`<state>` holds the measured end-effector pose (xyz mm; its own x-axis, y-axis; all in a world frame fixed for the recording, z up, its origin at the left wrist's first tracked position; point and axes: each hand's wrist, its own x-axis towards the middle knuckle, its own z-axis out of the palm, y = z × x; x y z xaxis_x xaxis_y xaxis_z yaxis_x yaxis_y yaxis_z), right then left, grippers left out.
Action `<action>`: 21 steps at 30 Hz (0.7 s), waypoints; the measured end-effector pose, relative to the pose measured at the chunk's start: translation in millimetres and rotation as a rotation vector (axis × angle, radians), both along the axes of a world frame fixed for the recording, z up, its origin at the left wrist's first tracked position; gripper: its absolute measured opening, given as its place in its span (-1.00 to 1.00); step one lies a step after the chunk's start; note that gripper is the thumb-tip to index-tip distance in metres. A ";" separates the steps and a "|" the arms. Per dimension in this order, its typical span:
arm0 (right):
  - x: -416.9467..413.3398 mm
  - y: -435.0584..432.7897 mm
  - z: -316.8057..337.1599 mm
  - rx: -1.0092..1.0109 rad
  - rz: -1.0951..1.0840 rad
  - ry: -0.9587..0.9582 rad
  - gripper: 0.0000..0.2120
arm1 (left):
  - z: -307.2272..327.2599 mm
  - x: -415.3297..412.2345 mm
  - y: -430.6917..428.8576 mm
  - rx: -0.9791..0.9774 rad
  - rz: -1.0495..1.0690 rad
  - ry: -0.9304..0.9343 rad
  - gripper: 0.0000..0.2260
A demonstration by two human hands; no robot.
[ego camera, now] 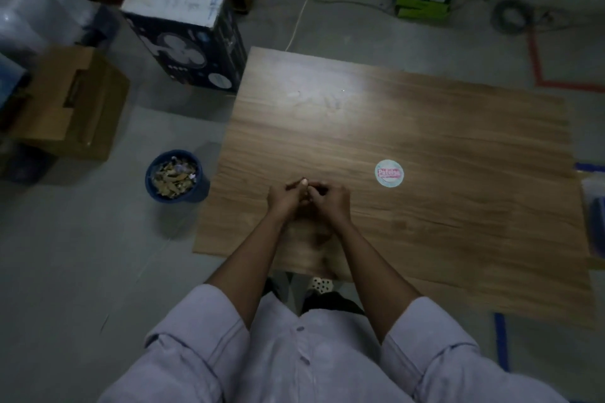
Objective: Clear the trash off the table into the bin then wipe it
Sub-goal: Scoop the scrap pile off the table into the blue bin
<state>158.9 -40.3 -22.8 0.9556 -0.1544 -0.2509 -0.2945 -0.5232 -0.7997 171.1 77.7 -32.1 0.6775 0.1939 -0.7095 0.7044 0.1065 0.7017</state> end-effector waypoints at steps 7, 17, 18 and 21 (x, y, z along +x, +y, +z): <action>37.9 90.9 18.0 0.144 0.119 -0.063 -0.83 | 40.1 18.0 91.0 -0.288 0.323 -0.061 -0.80; 115.0 346.3 -28.3 0.048 0.612 -0.011 -0.80 | -0.9 50.6 331.5 -0.135 0.706 0.031 -0.93; 124.2 371.2 -42.0 0.047 0.636 0.013 -0.81 | -12.4 57.2 354.5 -0.123 0.700 0.037 -0.93; 157.2 435.7 -85.7 0.064 0.594 0.151 -0.83 | -60.9 86.4 418.8 -0.144 0.629 0.058 -0.83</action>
